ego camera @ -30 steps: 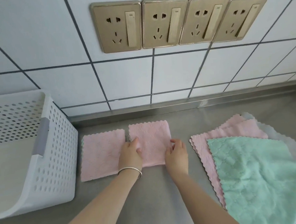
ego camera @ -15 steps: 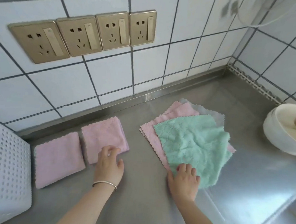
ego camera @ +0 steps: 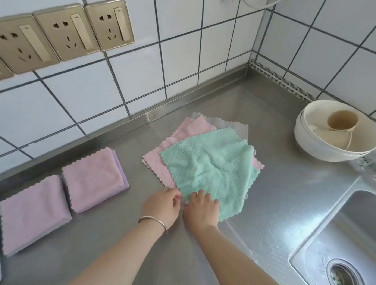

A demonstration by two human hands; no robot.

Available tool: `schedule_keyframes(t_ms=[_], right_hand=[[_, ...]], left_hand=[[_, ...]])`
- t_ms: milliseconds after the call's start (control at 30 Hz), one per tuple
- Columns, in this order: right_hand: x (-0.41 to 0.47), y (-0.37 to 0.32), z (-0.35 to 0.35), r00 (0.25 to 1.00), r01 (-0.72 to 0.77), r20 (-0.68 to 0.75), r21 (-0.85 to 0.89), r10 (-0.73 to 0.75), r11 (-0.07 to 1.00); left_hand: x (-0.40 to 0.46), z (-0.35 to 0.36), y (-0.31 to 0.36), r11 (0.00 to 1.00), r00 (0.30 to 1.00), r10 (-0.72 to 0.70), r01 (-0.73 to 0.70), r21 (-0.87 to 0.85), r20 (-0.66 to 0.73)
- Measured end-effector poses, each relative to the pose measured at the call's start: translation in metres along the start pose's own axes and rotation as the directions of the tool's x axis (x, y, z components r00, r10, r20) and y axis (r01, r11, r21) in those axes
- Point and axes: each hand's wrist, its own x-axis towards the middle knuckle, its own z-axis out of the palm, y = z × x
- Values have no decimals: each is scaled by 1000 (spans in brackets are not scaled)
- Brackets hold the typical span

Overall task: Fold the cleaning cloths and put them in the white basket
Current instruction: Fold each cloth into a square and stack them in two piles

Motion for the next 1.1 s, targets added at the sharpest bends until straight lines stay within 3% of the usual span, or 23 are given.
schedule_keyframes(t_ms=[133,267,367,500,600,700,867,1000,1100], right_hand=[[5,6,-7,999,39,35,27,-40,999],[7,15,-14,997,-8,-71,115,16,993],[6,36,-20,982,107,-179,248,-63,963],[1,74,-48,890,215,-456,420,0,882],[0,100,-82,902,162,-422,537,97,828],[7,122,-132,926,137,-356,624,124,769],[9,137,-207,961,213,-265,506,-85,836],[3,99,-246,911,365,-313,303,-269,880],[8,74,-256,899,401,-298,274,-320,874]], left_hand=[[15,10,3,987,988,129,-137,87,90],[35,11,7,892,919,365,-390,227,149],[47,1,20,845,906,388,-423,328,169],[75,-6,33,893,917,371,-396,213,147],[93,-20,44,910,935,346,-353,218,74],[100,-53,52,957,961,275,-272,96,-12],[77,-133,47,968,971,218,-228,-108,-99],[28,-187,14,970,950,229,-242,-35,-211],[-8,-219,-10,982,956,167,-183,-47,-241]])
